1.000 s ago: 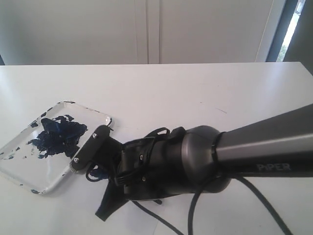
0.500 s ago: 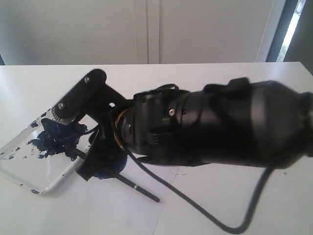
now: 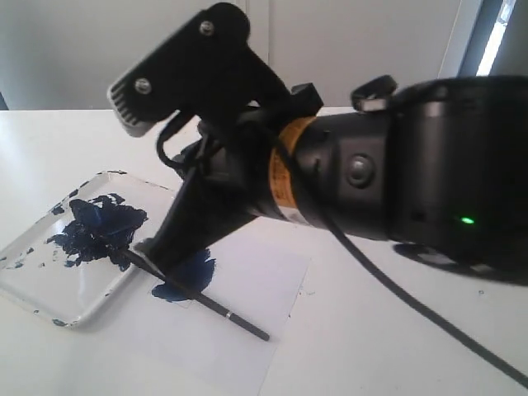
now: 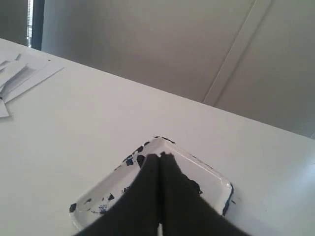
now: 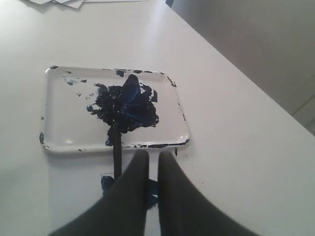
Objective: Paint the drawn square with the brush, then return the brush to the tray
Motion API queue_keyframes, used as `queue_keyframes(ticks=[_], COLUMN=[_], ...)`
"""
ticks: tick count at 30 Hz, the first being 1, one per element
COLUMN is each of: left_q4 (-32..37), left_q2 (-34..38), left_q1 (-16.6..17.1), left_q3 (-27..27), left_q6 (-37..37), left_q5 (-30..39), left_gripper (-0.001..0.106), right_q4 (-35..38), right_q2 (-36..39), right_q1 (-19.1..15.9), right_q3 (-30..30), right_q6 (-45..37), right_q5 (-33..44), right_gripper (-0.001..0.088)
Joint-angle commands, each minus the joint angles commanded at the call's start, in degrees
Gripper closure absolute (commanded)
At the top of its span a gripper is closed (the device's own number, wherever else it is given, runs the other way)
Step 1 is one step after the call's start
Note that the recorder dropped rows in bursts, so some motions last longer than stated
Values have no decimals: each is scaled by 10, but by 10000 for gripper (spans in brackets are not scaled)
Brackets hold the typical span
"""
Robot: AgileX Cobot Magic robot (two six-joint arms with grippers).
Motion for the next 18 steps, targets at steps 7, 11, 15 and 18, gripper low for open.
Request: queue_keyframes(ticks=[7, 11, 15, 18], left_q4=[8, 15, 22, 30], left_q2=[-20, -20, -20, -20], left_q1=[0, 0, 0, 0], left_q3=[31, 46, 58, 72], left_q6=[3, 1, -1, -14], left_q5=[-28, -52, -54, -57], left_gripper=[1053, 1053, 1053, 1053], right_q4=[0, 1, 1, 4], right_q2=[-125, -196, -266, -313], right_q1=[0, 0, 0, 0], right_q3=[117, 183, 240, 281], right_q6=[25, 44, 62, 76], right_q5=[-67, -104, -132, -159], right_gripper=[802, 802, 802, 802])
